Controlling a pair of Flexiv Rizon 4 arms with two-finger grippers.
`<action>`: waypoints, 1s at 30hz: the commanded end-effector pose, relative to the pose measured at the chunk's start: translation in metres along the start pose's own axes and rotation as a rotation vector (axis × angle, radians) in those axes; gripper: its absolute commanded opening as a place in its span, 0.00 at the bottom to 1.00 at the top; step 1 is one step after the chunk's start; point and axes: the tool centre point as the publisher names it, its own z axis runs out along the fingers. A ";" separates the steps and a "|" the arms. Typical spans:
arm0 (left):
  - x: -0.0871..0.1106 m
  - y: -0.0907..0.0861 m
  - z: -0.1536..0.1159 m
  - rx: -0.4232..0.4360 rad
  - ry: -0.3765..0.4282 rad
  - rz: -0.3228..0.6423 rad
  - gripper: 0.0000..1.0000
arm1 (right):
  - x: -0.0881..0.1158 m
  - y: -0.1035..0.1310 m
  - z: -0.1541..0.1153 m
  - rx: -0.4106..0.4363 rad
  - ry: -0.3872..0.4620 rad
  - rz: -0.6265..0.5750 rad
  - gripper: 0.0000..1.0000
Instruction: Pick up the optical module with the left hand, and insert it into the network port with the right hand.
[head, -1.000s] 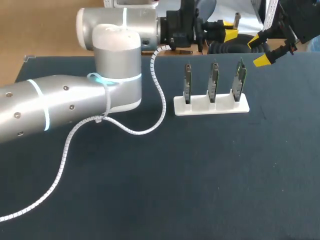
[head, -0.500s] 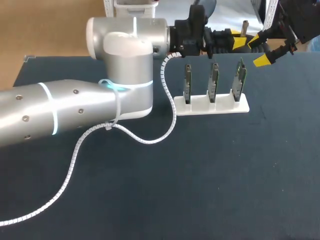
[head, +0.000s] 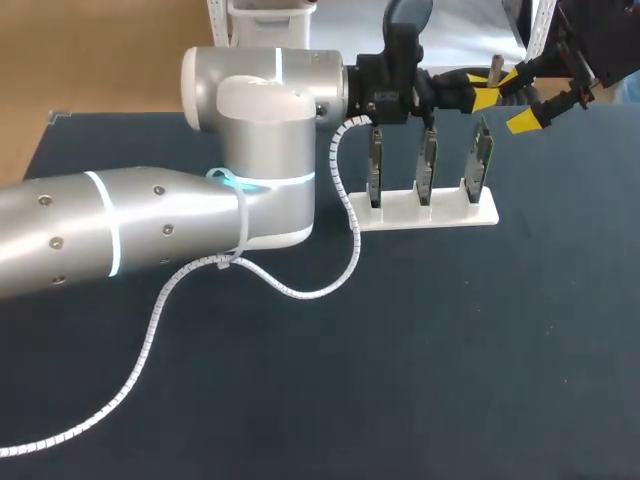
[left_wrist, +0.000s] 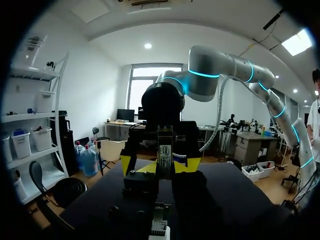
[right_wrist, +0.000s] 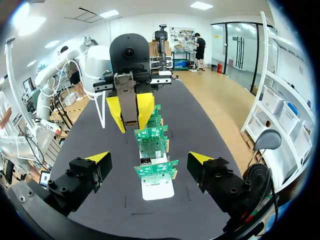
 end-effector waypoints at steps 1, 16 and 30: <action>0.003 0.004 0.002 0.006 0.002 -0.007 0.00 | 0.000 0.002 0.000 0.005 0.000 -0.001 1.00; 0.009 0.003 0.005 0.022 0.008 -0.022 0.00 | 0.000 0.002 0.000 0.005 0.000 -0.001 1.00; 0.014 0.002 0.008 0.045 0.016 -0.044 0.00 | 0.000 0.002 0.000 0.005 0.000 -0.001 1.00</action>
